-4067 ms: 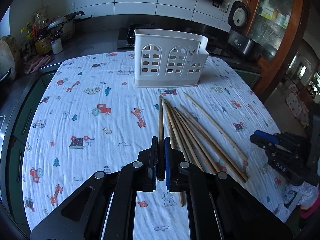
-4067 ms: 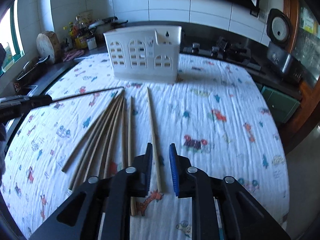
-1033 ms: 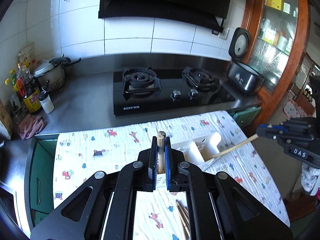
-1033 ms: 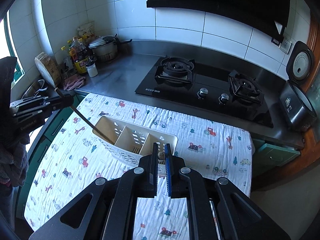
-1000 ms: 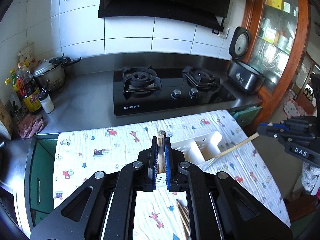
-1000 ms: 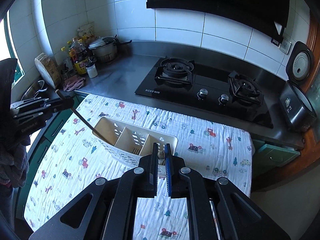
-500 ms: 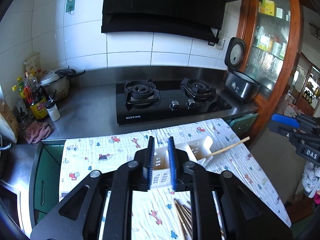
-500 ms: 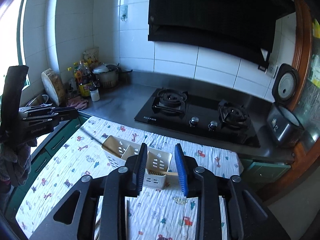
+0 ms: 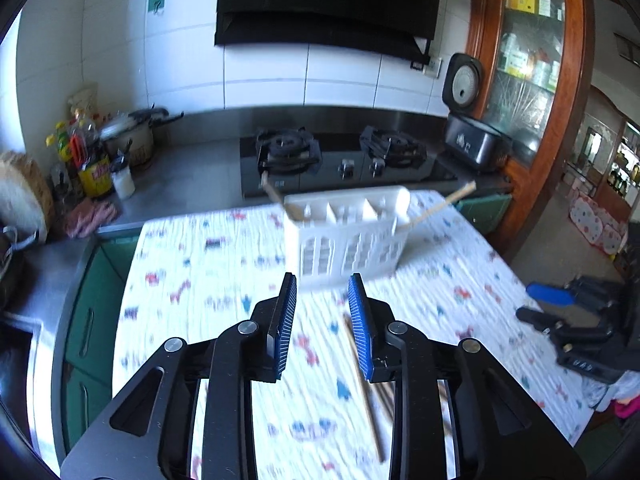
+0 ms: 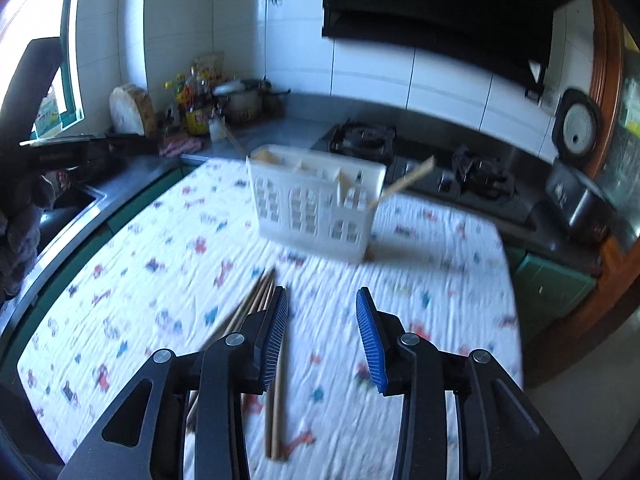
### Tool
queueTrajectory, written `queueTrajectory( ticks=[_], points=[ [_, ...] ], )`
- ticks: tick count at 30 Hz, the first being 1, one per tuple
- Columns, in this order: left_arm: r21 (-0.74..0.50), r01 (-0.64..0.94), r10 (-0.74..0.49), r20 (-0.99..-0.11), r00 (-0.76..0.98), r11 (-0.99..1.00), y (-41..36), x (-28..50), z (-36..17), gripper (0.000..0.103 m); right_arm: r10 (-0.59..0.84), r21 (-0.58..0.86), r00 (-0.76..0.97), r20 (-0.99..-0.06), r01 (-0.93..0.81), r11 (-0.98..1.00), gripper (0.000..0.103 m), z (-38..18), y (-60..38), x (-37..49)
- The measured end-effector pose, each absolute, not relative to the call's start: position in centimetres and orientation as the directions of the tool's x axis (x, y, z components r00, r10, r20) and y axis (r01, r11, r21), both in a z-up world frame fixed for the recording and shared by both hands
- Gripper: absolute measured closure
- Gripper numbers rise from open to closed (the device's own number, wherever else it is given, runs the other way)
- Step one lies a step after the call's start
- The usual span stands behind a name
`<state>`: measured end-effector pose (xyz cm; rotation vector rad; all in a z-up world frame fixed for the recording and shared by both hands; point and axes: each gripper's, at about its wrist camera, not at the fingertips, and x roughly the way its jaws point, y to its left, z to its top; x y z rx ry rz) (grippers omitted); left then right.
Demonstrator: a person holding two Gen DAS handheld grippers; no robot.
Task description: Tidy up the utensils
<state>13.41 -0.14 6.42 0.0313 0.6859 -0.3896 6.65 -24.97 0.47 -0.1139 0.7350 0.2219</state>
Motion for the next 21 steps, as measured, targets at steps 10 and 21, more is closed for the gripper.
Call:
queueTrajectory(
  ticks=[10, 21],
  points=[
    [-0.138, 0.32, -0.32, -0.706, 0.632, 0.937, 1.5, 9.1, -0.6, 0.076, 0.159, -0.004, 0.595, -0.788, -0.264, 0.964, 0.083, -9.4, -23.0, 3.5],
    [-0.19, 0.319, -0.342, -0.772, 0.535, 0.929, 1.3, 6.8, -6.2, 0.076, 0.166, 0.03, 0.517, -0.84, -0.262, 0.965, 0.095, -13.3, -23.0, 4.6]
  ],
)
